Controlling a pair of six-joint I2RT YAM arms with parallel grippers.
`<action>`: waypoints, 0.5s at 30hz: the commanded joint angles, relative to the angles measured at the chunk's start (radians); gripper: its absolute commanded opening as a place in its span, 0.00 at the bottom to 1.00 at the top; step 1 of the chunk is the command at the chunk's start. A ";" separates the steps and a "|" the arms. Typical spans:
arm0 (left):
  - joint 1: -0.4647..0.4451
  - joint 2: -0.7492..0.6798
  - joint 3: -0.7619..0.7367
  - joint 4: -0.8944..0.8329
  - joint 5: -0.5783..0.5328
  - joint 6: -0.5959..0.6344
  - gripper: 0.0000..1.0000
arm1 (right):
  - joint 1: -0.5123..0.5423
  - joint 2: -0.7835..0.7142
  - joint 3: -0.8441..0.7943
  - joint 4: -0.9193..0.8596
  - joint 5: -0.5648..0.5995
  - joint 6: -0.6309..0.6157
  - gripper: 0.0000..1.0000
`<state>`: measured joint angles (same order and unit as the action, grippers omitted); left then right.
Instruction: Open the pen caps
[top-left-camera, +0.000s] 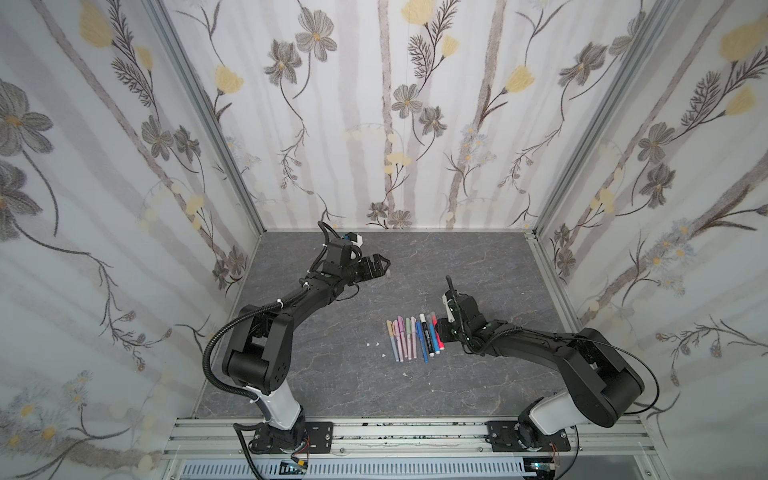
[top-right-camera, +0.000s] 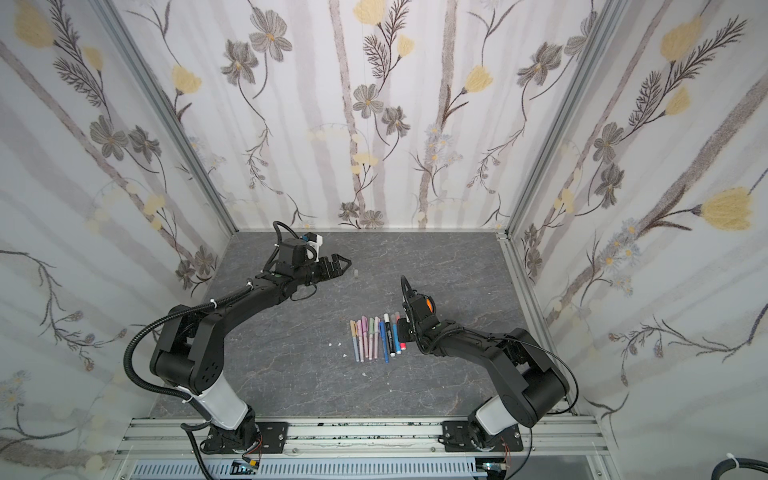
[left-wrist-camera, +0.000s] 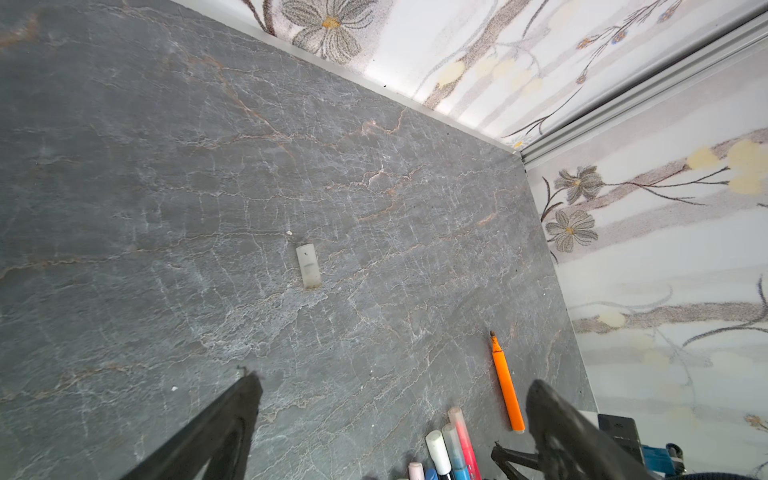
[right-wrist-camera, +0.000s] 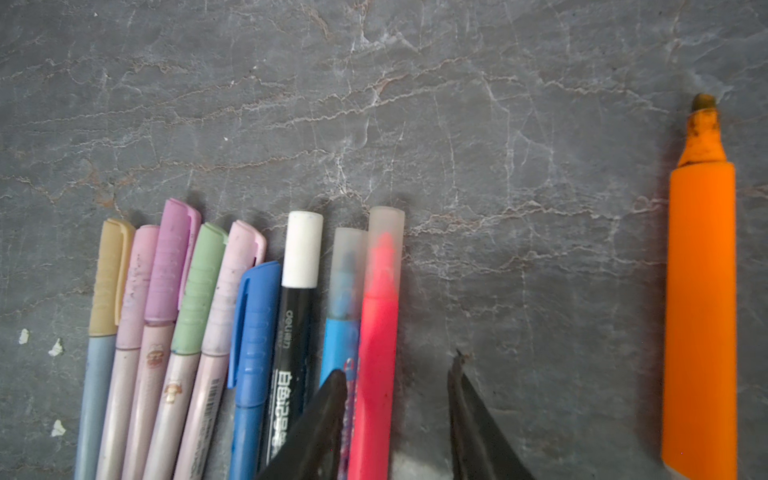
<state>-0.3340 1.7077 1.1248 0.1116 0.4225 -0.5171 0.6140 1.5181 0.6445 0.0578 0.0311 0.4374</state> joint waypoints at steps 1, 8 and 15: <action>0.001 -0.015 -0.010 0.044 0.008 -0.010 1.00 | 0.004 0.013 0.000 -0.013 0.024 0.018 0.40; 0.002 -0.057 -0.048 0.071 -0.041 -0.027 1.00 | 0.019 0.058 0.015 -0.025 0.028 0.022 0.37; 0.003 -0.063 -0.071 0.118 0.018 -0.058 1.00 | 0.024 0.112 0.024 -0.044 0.036 0.023 0.27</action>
<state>-0.3325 1.6539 1.0595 0.1738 0.4152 -0.5541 0.6357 1.6131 0.6739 0.0917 0.0757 0.4446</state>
